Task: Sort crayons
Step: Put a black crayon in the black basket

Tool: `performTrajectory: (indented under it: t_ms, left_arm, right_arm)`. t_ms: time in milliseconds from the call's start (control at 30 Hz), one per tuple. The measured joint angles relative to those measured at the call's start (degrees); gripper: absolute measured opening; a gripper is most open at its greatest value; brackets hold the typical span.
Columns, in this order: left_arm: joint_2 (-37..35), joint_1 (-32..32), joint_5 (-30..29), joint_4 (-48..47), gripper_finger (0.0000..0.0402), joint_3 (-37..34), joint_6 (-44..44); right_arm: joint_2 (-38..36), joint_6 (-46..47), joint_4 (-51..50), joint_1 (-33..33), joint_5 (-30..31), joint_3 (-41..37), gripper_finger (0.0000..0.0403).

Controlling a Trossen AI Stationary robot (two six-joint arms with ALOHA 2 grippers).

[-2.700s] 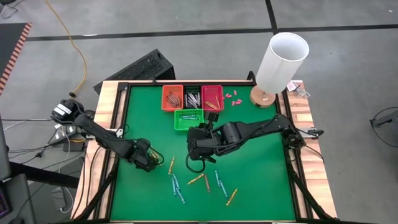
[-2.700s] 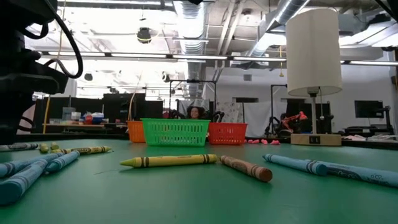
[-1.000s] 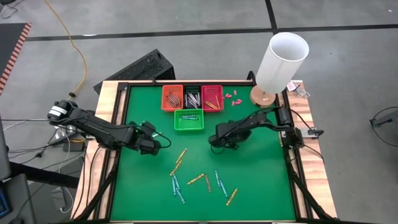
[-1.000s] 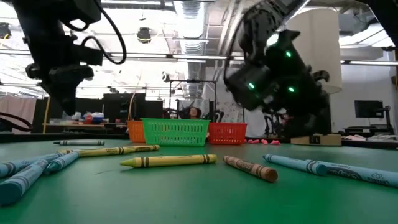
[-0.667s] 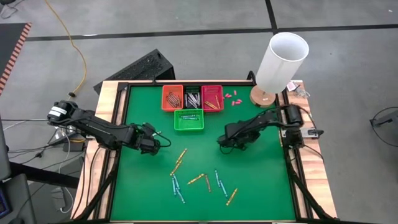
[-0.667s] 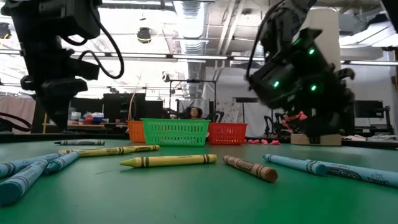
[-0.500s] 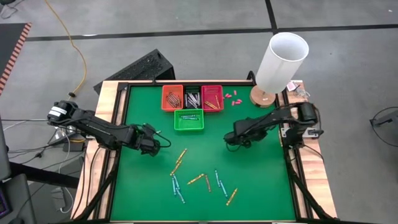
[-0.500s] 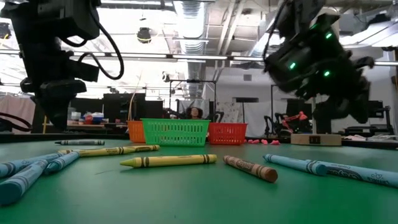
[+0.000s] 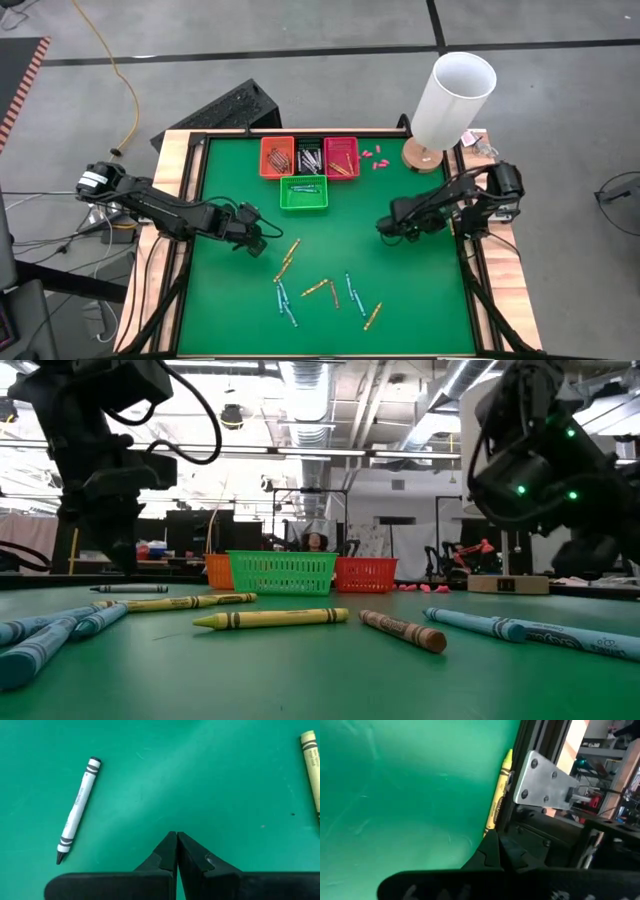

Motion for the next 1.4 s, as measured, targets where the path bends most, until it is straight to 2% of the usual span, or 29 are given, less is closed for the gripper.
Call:
performTrajectory:
  t_ms: [267,467,633,867,1067,1267,1400]
  left_arm:
    - [0.0,0.0,-0.1,0.2,0.0,0.0,0.0]
    - [0.0,0.0,0.0,0.3,0.0,0.0,0.0]
    - [0.0,0.0,0.0,0.5,0.0,0.0,0.6]
    - [0.0,0.0,2.2,3.5,0.0,0.0,1.2]
    - [0.0,0.0,2.5,8.4,0.0,0.0,3.0]
    - [0.0,0.0,3.1,10.1,0.0,0.0,3.6]
    - [0.0,0.0,4.0,10.8,0.0,0.0,3.6]
  right_arm:
    - [0.2,3.7,2.6,-0.3,-1.4,-4.3,0.0]
    - [0.2,4.0,2.8,-1.4,-1.4,-4.2,0.0]
    - [0.2,-6.1,5.6,-2.1,-4.8,-4.2,0.0]
    - [0.3,-14.2,-1.0,-5.8,-7.6,-3.2,0.0]
    - [2.8,-24.7,-1.9,-10.3,-13.7,-2.5,0.0]
    - [11.5,-34.8,-3.1,-14.3,-12.9,0.4,0.0]
    - [17.8,-38.8,-3.3,-16.9,-8.7,3.0,0.0]
